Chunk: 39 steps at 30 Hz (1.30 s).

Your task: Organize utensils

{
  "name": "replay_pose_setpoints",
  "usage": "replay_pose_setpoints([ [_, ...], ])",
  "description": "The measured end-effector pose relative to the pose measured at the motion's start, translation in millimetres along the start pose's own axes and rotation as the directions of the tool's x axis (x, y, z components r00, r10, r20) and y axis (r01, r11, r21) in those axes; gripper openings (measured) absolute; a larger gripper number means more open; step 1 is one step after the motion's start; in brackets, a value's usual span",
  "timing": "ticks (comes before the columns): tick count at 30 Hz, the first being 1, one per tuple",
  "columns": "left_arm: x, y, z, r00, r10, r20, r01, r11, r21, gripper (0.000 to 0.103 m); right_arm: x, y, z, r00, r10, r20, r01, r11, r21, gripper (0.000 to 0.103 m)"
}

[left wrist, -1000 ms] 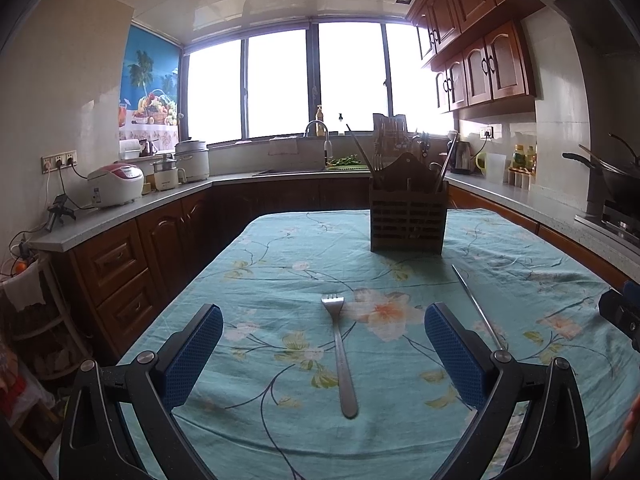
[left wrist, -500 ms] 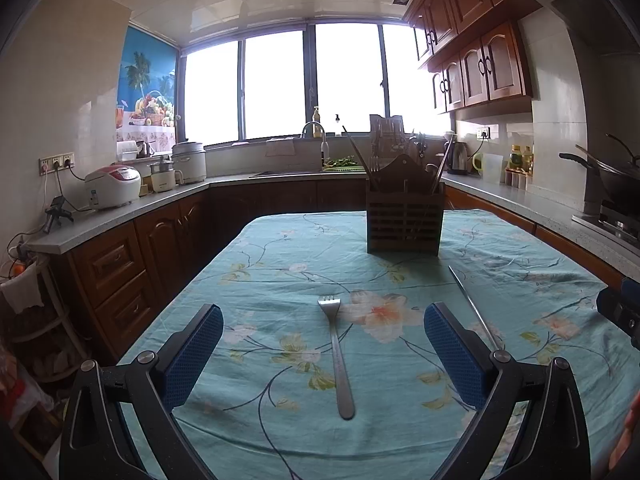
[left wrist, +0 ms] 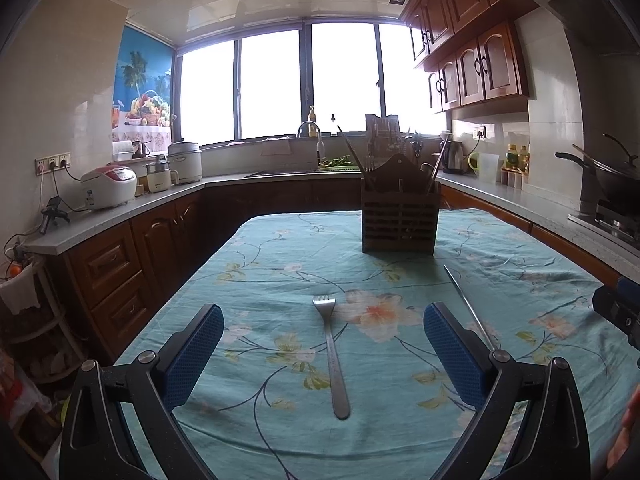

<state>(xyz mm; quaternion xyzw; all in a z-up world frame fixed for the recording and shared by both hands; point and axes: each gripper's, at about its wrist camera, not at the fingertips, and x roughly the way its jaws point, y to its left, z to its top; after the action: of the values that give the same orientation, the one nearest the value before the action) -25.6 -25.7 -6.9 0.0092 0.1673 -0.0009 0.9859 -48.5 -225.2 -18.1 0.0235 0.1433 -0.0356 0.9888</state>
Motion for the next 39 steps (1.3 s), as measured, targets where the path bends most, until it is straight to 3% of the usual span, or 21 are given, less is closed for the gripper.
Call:
replay_pose_setpoints([
  [39,1.3,-6.1,1.6,1.000,-0.007,-0.008,0.007,1.000,0.003,0.101,-0.1,0.5,3.6,1.000,0.007,0.004,-0.007,1.000,0.017,0.103],
])
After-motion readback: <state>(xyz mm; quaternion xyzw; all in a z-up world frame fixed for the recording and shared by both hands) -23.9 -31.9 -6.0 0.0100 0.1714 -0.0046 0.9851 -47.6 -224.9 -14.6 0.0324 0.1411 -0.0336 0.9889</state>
